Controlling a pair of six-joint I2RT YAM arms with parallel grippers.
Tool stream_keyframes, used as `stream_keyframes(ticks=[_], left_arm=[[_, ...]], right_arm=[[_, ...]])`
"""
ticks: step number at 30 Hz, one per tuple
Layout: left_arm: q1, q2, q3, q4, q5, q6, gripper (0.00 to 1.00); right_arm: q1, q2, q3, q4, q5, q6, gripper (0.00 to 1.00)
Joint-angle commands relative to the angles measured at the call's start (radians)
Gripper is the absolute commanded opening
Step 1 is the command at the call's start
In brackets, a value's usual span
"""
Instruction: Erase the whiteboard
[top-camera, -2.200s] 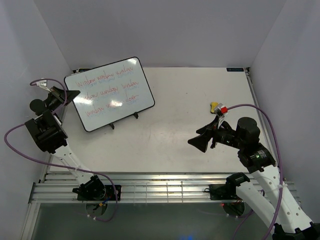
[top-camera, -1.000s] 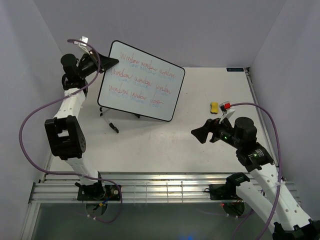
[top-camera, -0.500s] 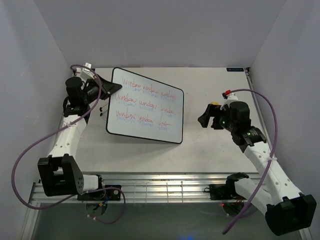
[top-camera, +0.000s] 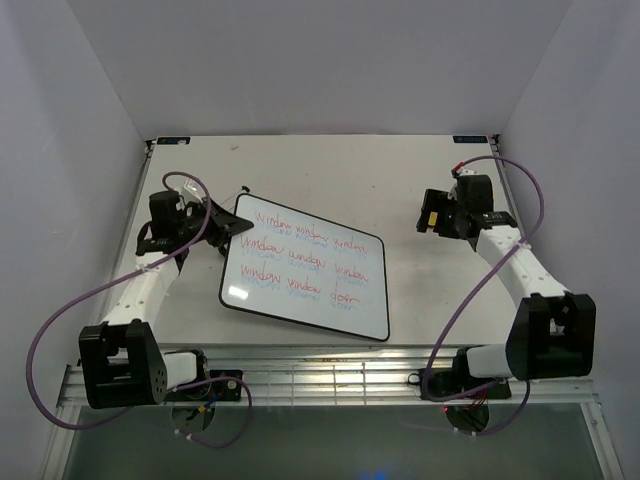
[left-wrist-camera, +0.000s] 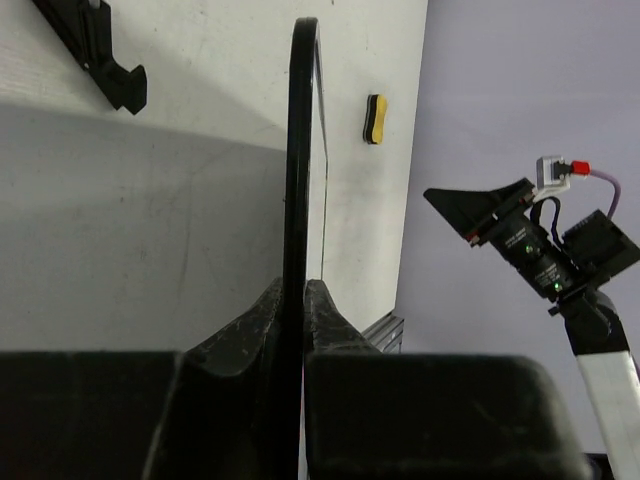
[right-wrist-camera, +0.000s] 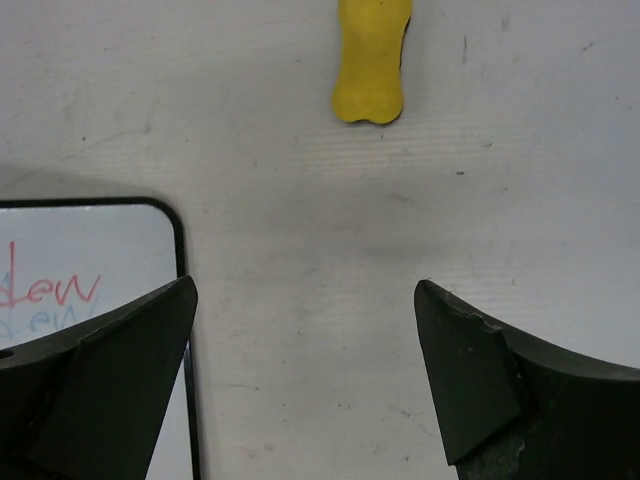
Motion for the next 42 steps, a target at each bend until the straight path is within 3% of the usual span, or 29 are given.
stream_keyframes(ticks=[1,5,9,14,19,26,34,42], left_arm=[[-0.003,-0.056,-0.029,-0.048,0.001,-0.003,0.0],[-0.003,-0.086,-0.041,-0.126,-0.045,0.034,0.0],[-0.003,-0.121,-0.072,-0.183,-0.065,0.091,0.0],[-0.003,-0.124,-0.127,-0.194,-0.061,0.168,0.0],[-0.003,-0.168,-0.193,-0.193,-0.142,0.223,0.0],[-0.003,-0.254,-0.195,-0.189,-0.202,0.212,0.0],[-0.003,-0.244,-0.196,-0.189,-0.208,0.211,0.0],[-0.003,-0.244,-0.199,-0.186,-0.199,0.209,0.0]], right_arm=[[-0.015,0.093,0.106,0.011,0.051,-0.07,0.95],[-0.018,0.277,0.212,-0.006,0.058,-0.087,1.0],[-0.018,0.44,0.359,-0.063,0.083,-0.122,0.89],[-0.016,0.573,0.513,-0.1,0.114,-0.147,0.85],[-0.016,0.673,0.602,-0.15,0.14,-0.163,0.82],[-0.016,0.738,0.629,-0.169,0.128,-0.176,0.69],[-0.016,0.753,0.62,-0.164,0.134,-0.183,0.6],[-0.018,0.771,0.651,-0.158,0.152,-0.19,0.58]])
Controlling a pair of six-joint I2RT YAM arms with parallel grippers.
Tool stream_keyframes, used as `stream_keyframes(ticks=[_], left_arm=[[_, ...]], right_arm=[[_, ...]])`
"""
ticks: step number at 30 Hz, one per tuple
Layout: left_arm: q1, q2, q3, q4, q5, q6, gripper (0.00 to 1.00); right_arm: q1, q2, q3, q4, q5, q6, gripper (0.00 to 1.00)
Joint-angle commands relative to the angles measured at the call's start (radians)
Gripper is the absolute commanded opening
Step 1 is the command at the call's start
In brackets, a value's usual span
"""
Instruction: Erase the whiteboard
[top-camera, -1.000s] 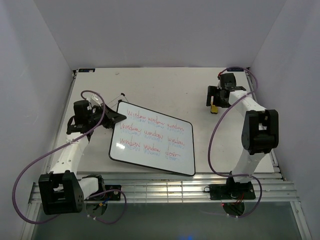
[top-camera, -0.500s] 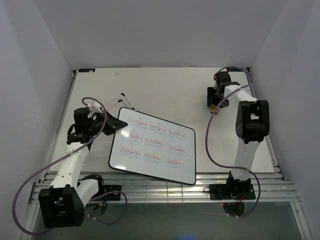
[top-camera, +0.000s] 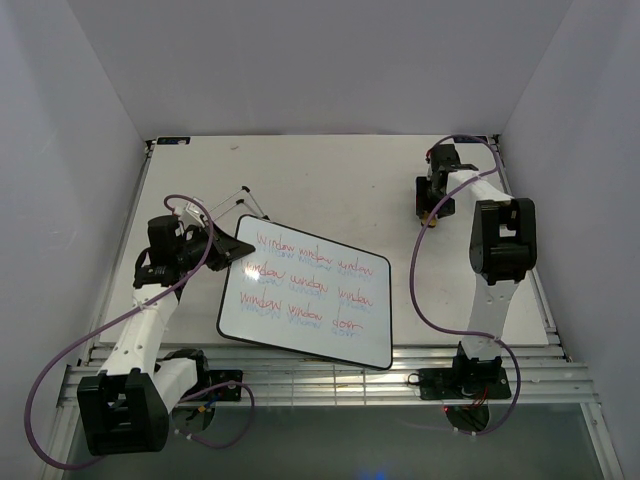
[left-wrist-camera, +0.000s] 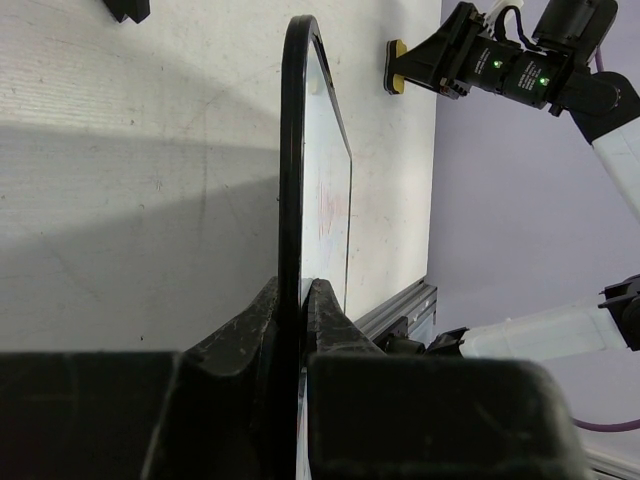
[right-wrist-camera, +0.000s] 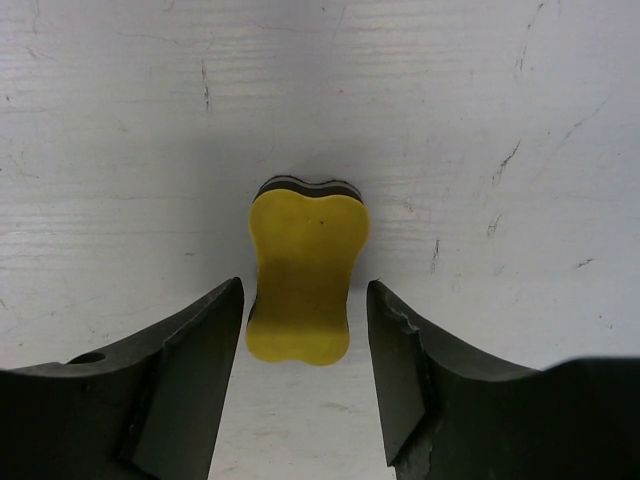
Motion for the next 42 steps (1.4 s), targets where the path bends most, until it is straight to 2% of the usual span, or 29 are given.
stream_keyframes(ticks=[1,12,17,21,25,31,34,37,42], left_arm=[[0.0,0.007,-0.024,-0.084,-0.193,0.112,0.0],[0.0,0.018,-0.025,-0.075,-0.173,0.115,0.0],[0.0,0.017,-0.028,-0.076,-0.176,0.115,0.0],[0.0,0.017,-0.027,-0.076,-0.177,0.115,0.0],[0.0,0.014,-0.028,-0.075,-0.179,0.114,0.0],[0.0,0.007,-0.031,-0.076,-0.187,0.111,0.0],[0.0,0.006,-0.03,-0.076,-0.203,0.108,0.0],[0.0,0.01,-0.027,-0.076,-0.205,0.108,0.0],[0.0,0.018,-0.024,-0.075,-0.197,0.114,0.0]], right_arm=[[-0.002,0.017,0.057,0.004,0.021,-0.015,0.58],[-0.01,0.021,0.061,0.004,0.011,-0.01,0.52],[-0.013,0.021,0.049,0.007,-0.008,-0.013,0.43],[-0.011,0.028,0.049,0.005,-0.014,-0.016,0.41],[-0.011,0.02,0.044,0.007,-0.025,-0.016,0.35],[-0.007,-0.055,0.024,0.002,-0.055,-0.012,0.32],[0.036,-0.135,-0.002,0.0,-0.077,-0.009,0.32],[0.119,-0.225,-0.055,0.03,-0.19,0.0,0.32],[0.381,-0.323,-0.083,0.082,-0.345,-0.001,0.32]])
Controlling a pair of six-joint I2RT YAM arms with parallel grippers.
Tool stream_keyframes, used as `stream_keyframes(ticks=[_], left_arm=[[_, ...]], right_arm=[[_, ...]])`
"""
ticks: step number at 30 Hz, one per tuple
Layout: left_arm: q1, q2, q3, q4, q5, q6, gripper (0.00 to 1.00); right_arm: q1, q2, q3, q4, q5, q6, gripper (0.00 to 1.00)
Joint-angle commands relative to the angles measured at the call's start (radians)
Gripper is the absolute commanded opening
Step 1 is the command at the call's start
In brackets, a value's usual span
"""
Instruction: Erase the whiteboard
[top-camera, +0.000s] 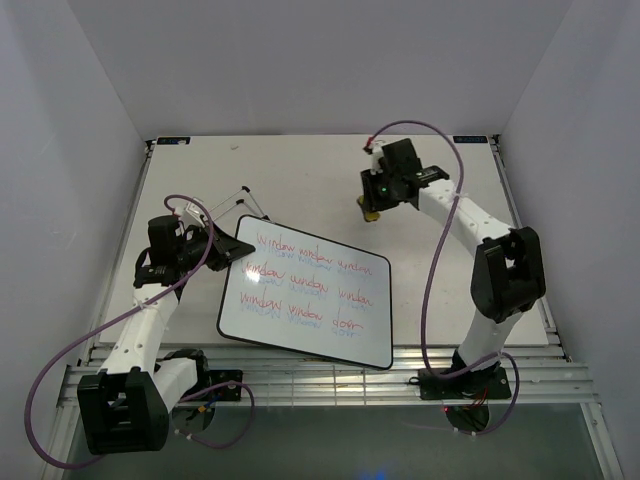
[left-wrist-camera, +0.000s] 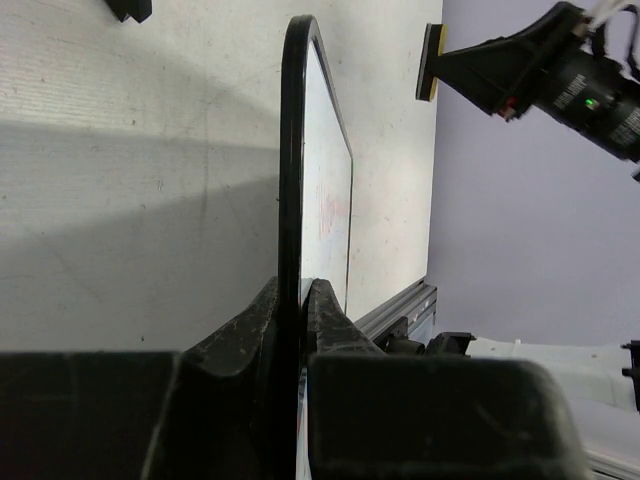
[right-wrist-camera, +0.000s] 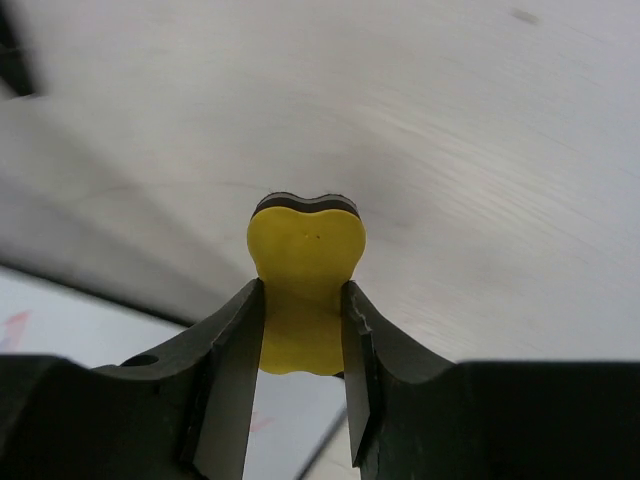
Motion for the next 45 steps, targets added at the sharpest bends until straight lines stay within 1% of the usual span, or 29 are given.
stream_keyframes(ticks=[1,3,4,7,8,10,16,19,22,27,32,40,45], left_arm=[[0.0,0.012,-0.022,-0.077,-0.197,0.115,0.0],[0.0,0.012,-0.022,-0.076,-0.192,0.115,0.0],[0.0,0.012,-0.023,-0.076,-0.192,0.116,0.0],[-0.001,0.005,-0.025,-0.074,-0.19,0.116,0.0],[0.0,0.003,-0.025,-0.073,-0.189,0.116,0.0],[0.0,-0.006,-0.028,-0.067,-0.186,0.116,0.0],[0.0,-0.009,-0.042,-0.047,-0.183,0.104,0.0],[0.0,-0.011,-0.045,-0.04,-0.178,0.099,0.0],[0.0,-0.021,-0.049,-0.037,-0.186,0.095,0.0],[0.0,-0.04,-0.056,-0.031,-0.19,0.092,0.0],[0.0,-0.034,-0.057,-0.025,-0.184,0.092,0.0],[0.0,-0.035,-0.056,-0.027,-0.184,0.093,0.0],[0.0,-0.041,-0.057,-0.02,-0.177,0.093,0.0]], right_arm=[[0.219,-0.069,-0.012,0.076,-0.226,0.016,0.32],[0.289,-0.075,-0.002,0.122,-0.272,0.028,0.32],[0.351,-0.075,0.015,0.136,-0.292,0.038,0.31],[0.439,-0.048,0.064,0.15,-0.296,0.045,0.31],[0.491,-0.035,0.107,0.144,-0.282,0.038,0.31],[0.542,0.005,0.153,0.123,-0.268,0.033,0.31],[0.61,0.104,0.32,0.057,-0.244,0.028,0.31],[0.628,0.143,0.377,0.043,-0.23,0.025,0.31],[0.634,0.157,0.371,0.06,-0.228,0.025,0.31],[0.633,0.146,0.285,0.1,-0.152,0.024,0.31],[0.631,0.155,0.253,0.098,-0.119,0.018,0.31],[0.601,0.128,0.173,0.095,-0.087,0.015,0.31],[0.579,0.088,0.116,0.09,-0.099,0.013,0.31]])
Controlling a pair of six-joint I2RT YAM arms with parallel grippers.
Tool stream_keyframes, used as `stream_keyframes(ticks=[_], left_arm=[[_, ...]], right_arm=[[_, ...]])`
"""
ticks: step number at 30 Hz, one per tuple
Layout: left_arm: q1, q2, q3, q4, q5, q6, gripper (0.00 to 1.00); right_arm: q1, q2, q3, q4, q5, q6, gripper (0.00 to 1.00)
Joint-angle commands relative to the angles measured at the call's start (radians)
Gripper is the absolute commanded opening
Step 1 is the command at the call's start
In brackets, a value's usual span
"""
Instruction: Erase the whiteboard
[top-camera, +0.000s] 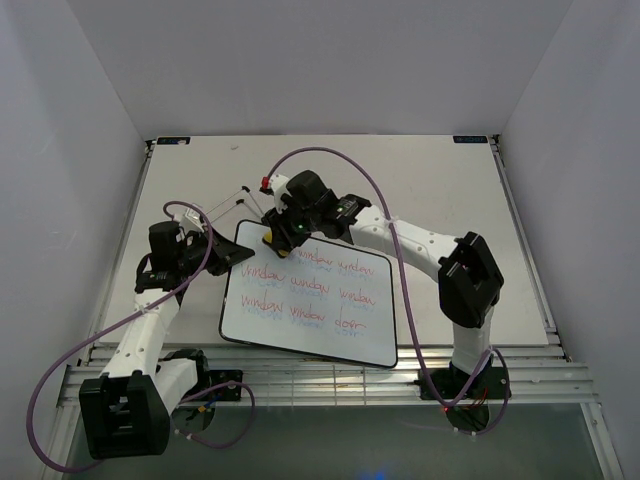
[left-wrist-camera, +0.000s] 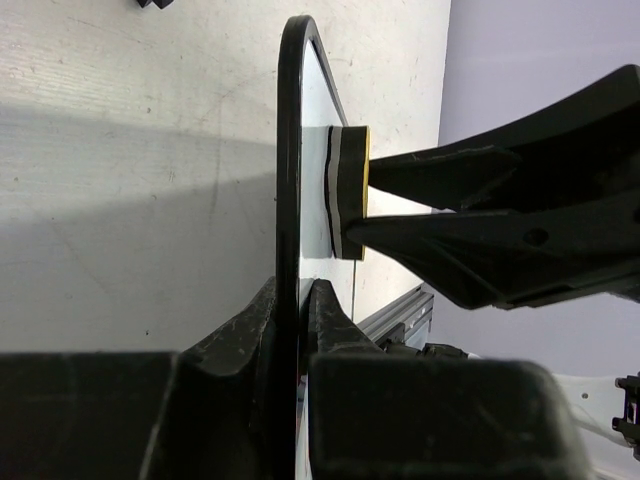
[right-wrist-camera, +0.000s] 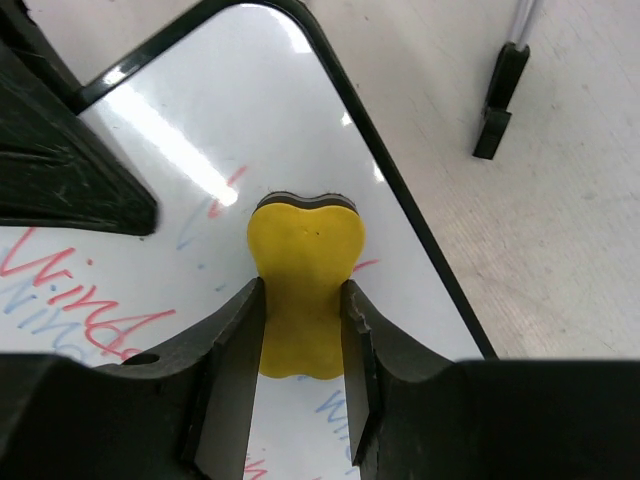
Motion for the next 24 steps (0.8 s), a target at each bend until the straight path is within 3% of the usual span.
stream_keyframes(ticks=[1,6,17,20,24], left_arm=[[-0.002,-0.017,-0.006,-0.036,-0.157,0.125,0.0],[-0.002,-0.014,-0.012,-0.025,-0.151,0.117,0.0],[-0.002,-0.054,-0.026,0.067,-0.065,0.097,0.0],[-0.002,-0.075,-0.018,0.079,-0.062,0.096,0.0],[-0.002,-0.083,-0.011,0.099,-0.071,0.09,0.0]], right_arm=[[-0.013,-0.003,-0.035,-0.068,0.029,-0.013,0.31],[0.0,0.031,0.043,-0.077,-0.061,0.007,0.31],[0.041,0.204,0.393,-0.16,-0.084,0.051,0.3],[0.049,0.175,0.34,-0.152,-0.06,0.044,0.3],[0.067,0.079,0.08,-0.083,-0.019,0.05,0.29]])
